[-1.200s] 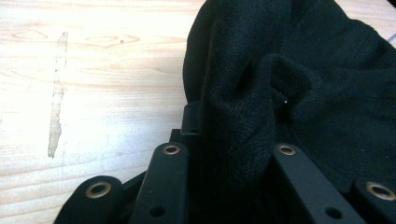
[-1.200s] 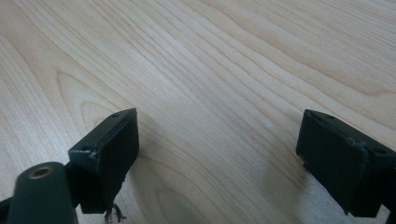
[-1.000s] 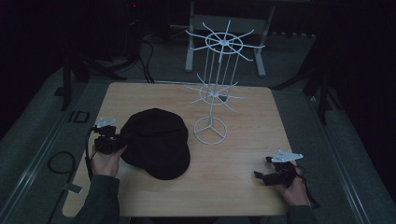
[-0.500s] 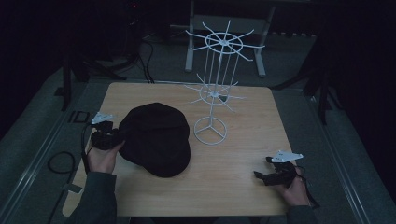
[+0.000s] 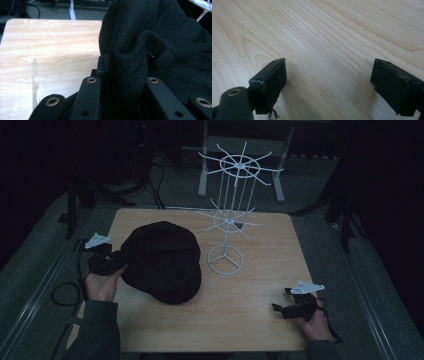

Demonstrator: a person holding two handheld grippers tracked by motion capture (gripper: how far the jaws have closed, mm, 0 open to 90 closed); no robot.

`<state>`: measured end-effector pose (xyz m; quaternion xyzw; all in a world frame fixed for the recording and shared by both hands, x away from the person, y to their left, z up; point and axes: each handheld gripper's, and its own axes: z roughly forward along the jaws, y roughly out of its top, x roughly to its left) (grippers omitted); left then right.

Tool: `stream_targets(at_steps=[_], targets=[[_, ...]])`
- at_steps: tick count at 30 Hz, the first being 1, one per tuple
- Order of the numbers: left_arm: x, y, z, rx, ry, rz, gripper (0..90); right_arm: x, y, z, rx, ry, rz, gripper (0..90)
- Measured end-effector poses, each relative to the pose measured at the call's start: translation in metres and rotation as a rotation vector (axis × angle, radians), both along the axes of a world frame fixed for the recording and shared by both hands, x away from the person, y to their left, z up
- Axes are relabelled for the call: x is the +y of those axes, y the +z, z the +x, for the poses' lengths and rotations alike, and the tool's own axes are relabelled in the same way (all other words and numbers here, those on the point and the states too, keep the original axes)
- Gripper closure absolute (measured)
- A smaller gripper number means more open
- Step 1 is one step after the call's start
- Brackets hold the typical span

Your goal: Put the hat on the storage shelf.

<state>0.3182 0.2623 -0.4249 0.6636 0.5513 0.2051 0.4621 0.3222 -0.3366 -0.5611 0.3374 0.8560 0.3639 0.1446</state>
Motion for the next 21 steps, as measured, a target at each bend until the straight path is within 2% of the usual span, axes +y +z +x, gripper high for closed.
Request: stream_targets(at_steps=[14, 21], targets=[[0.014, 0.023, -0.004, -0.074, -0.019, -0.051, 77.2, 0.000, 0.000, 0.000, -0.004, 0.003, -0.001, 13.2], [0.018, 0.034, -0.003, -0.101, -0.032, -0.056, 77.2, 0.000, 0.000, 0.000, -0.003, 0.002, 0.000, 13.2]])
